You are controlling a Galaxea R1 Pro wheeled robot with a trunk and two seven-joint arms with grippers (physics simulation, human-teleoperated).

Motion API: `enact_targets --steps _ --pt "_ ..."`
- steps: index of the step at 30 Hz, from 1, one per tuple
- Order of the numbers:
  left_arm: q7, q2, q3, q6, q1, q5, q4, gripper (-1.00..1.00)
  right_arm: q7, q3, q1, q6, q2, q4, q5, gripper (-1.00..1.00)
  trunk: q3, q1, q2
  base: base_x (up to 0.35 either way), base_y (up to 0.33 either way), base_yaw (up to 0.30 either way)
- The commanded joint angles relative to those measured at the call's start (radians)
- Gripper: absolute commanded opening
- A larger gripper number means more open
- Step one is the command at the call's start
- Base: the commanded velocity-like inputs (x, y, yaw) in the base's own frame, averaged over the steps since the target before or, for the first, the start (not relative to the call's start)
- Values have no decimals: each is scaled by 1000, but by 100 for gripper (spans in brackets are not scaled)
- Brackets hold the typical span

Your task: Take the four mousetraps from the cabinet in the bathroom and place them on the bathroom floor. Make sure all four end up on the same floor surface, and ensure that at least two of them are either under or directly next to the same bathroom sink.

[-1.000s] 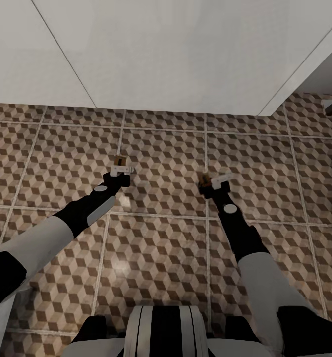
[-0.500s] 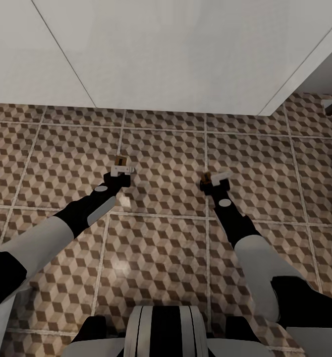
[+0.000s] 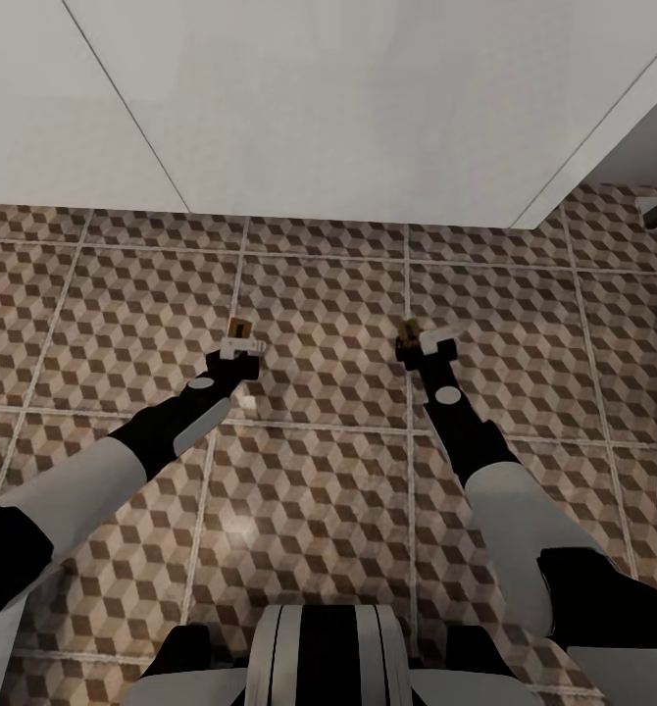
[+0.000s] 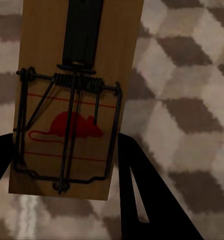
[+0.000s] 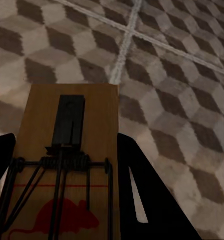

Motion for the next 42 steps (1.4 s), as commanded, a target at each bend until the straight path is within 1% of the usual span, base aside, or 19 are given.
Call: enact_targets --steps 1,4,8,11,15,17,20,23,26,27,29,30,32,35,42 --pt "12 2 -7 4 -1 2 -3 -100 -6 -2 -1 2 1 1 6 -100 -1 0 0 0 0 0" --pt "12 2 -7 4 0 2 -3 -100 -30 -6 -1 13 1 -1 5 -100 -1 0 0 0 0 0" --pt "12 1 -8 4 1 3 -3 -100 -86 -6 -1 15 2 -2 4 -100 -1 0 0 0 0 0" --pt "12 0 -8 4 1 3 -4 -100 -103 -6 -2 23 1 -4 3 -100 -1 0 0 0 0 0" --pt "12 0 -8 4 1 5 -4 -100 -105 -6 -2 49 1 -4 4 -100 -1 0 0 0 0 0" --pt "12 0 -8 4 1 5 -5 -100 -100 -6 -2 70 1 -3 3 -100 -1 0 0 0 0 0" --pt "12 0 -8 4 1 6 -5 -100 -69 -6 -7 105 2 -3 4 -100 -1 0 0 0 0 0" --pt "12 0 -8 4 1 6 -5 -100 -29 -4 -10 116 2 -3 4 -100 -1 0 0 0 0 0" --pt "12 0 -8 4 1 5 -5 -100 13 3 -11 105 3 -8 7 -100 -1 0 0 0 0 0" --pt "12 0 -8 4 1 5 -5 -100 17 6 -11 101 6 -10 7 -100 -1 0 0 0 0 0" --pt "12 0 -8 4 1 4 -5 -100 24 29 -10 85 28 -33 8 -100 -1 0 0 0 0 0" --pt "12 0 -8 4 1 4 -5 -100 24 36 -10 83 33 -44 8 -100 -1 0 0 0 0 0" --pt "12 0 -8 4 1 4 -5 -100 24 52 2 79 46 -103 6 -100 -1 0 0 0 0 0" --pt "12 0 -8 4 1 5 -5 -100 24 59 14 83 51 -156 4 -100 -1 0 0 0 0 0" --pt "12 0 -8 4 1 6 -5 -100 25 62 21 99 54 -178 2 -100 -1 0 0 0 0 0"
